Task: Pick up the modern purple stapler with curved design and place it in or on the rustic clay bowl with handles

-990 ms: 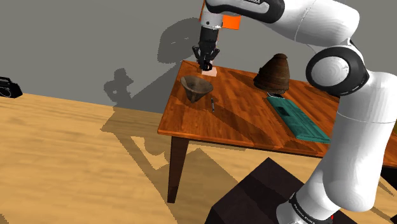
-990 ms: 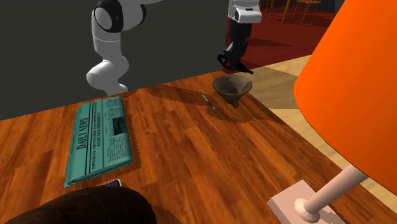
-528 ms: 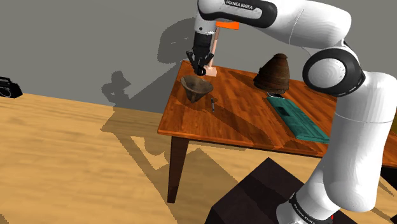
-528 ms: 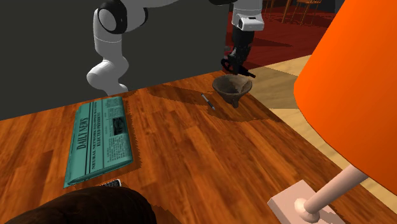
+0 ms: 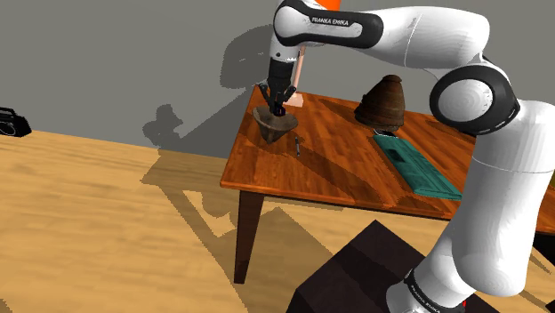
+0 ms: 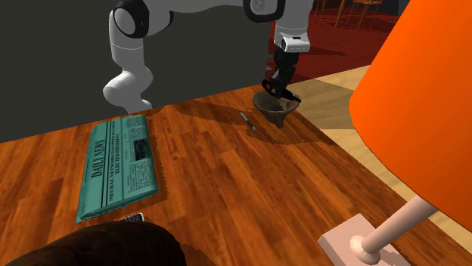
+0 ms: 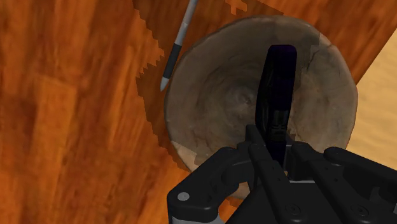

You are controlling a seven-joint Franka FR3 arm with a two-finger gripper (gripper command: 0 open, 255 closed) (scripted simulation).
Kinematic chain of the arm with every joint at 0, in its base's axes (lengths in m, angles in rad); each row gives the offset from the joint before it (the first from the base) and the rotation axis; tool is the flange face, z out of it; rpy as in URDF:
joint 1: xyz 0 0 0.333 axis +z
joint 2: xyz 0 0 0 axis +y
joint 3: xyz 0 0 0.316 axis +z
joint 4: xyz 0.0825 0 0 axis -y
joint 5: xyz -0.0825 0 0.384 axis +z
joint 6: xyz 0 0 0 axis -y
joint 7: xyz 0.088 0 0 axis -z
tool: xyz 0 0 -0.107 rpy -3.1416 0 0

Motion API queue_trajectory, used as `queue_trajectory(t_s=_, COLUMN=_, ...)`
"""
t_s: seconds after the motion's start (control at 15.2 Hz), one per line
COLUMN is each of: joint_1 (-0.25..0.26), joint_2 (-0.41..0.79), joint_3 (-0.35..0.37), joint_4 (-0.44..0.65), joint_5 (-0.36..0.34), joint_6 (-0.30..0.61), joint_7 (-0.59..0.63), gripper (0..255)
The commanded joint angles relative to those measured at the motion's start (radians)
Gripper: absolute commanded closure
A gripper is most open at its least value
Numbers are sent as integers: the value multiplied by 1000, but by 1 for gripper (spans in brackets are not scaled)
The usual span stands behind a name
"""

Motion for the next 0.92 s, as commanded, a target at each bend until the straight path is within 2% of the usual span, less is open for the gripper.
queue_trajectory(t_s=0.0, joint_1=-1, joint_2=0, joint_3=0, joint_4=-3, joint_5=0, joint_6=4, joint_7=-1, gripper=255)
queue_trajectory(t_s=0.33, joint_1=-1, joint_2=0, joint_3=0, joint_4=-3, joint_5=0, joint_6=4, joint_7=-1, gripper=255)
queue_trajectory(t_s=0.4, joint_1=-1, joint_2=0, joint_3=0, joint_4=-3, joint_5=0, joint_6=4, joint_7=-1, gripper=0)
queue_trajectory(t_s=0.73, joint_1=-1, joint_2=0, joint_3=0, joint_4=-3, joint_5=0, joint_6=4, joint_7=-1, gripper=0)
queue_trajectory(t_s=0.86, joint_1=-3, joint_2=19, joint_3=0, joint_4=93, joint_5=2, joint_6=-74, joint_7=-1, gripper=0)
